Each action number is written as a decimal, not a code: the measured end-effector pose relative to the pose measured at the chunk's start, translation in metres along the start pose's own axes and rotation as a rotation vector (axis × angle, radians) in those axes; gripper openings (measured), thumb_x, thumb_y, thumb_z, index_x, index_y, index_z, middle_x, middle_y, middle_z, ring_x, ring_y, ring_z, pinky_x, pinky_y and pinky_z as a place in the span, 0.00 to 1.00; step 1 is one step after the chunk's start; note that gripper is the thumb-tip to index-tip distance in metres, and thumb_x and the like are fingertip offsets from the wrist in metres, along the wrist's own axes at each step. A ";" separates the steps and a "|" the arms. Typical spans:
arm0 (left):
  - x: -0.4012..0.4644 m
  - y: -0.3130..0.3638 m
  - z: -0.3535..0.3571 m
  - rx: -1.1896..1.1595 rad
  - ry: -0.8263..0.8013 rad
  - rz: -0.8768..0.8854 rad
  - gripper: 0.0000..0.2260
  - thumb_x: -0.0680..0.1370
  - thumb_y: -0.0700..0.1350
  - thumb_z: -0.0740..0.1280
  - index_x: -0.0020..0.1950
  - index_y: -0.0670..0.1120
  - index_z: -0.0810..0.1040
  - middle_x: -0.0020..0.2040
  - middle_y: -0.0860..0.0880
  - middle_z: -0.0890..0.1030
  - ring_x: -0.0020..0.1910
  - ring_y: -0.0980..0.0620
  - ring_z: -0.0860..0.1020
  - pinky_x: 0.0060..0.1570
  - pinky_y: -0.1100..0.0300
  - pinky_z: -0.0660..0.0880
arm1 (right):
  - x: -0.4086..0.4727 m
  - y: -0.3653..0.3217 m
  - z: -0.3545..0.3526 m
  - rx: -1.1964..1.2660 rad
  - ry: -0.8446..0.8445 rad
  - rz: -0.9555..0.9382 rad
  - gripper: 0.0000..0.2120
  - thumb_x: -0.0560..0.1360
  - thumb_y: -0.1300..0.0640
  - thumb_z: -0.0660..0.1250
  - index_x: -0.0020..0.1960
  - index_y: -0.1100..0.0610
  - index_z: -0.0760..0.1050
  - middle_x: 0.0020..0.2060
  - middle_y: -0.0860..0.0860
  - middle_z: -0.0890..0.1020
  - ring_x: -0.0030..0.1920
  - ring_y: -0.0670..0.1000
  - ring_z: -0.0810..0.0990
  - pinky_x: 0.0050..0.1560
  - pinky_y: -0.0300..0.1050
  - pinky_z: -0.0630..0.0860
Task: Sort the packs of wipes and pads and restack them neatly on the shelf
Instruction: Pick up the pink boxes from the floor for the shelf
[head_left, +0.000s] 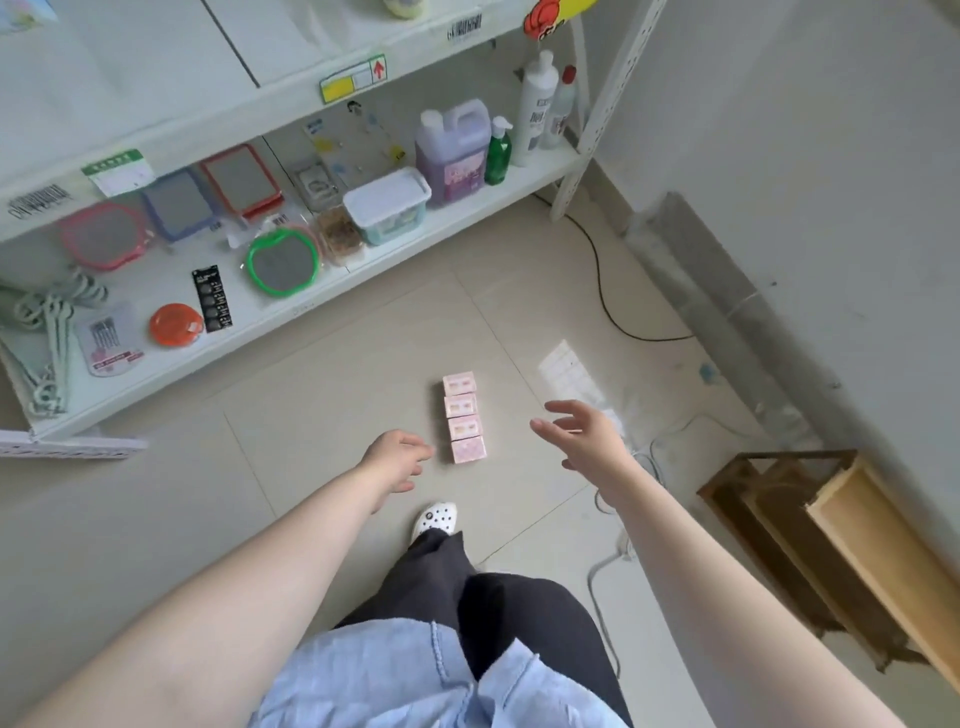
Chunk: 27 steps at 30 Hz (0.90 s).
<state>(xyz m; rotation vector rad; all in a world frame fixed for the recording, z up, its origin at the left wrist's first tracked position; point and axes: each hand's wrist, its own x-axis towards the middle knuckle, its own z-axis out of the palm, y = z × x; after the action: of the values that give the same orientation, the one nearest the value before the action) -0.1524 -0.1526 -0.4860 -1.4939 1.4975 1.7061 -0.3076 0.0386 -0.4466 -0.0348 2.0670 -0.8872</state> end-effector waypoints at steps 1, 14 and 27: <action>0.005 0.005 0.003 -0.022 0.011 -0.002 0.17 0.78 0.43 0.66 0.66 0.42 0.71 0.59 0.44 0.76 0.55 0.48 0.76 0.56 0.53 0.75 | 0.007 -0.001 -0.006 -0.006 -0.012 0.003 0.23 0.70 0.42 0.73 0.62 0.47 0.75 0.58 0.52 0.79 0.54 0.49 0.79 0.58 0.55 0.78; 0.144 -0.015 0.057 -0.237 0.157 -0.064 0.23 0.76 0.46 0.71 0.69 0.43 0.70 0.65 0.43 0.75 0.61 0.47 0.74 0.58 0.58 0.69 | 0.174 0.057 -0.002 -0.181 -0.228 0.111 0.29 0.71 0.42 0.73 0.68 0.48 0.70 0.60 0.53 0.74 0.53 0.51 0.77 0.60 0.53 0.77; 0.467 -0.152 0.128 -0.124 0.244 -0.108 0.35 0.74 0.56 0.70 0.76 0.46 0.61 0.75 0.48 0.65 0.72 0.50 0.66 0.62 0.61 0.63 | 0.413 0.296 0.193 0.011 -0.238 0.474 0.41 0.70 0.42 0.74 0.76 0.47 0.56 0.63 0.53 0.74 0.54 0.56 0.78 0.54 0.54 0.80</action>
<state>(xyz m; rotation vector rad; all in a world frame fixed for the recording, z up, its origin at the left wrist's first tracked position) -0.2364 -0.1380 -0.9868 -1.8703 1.4188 1.6260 -0.3429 0.0118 -0.9885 0.3279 1.7420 -0.5697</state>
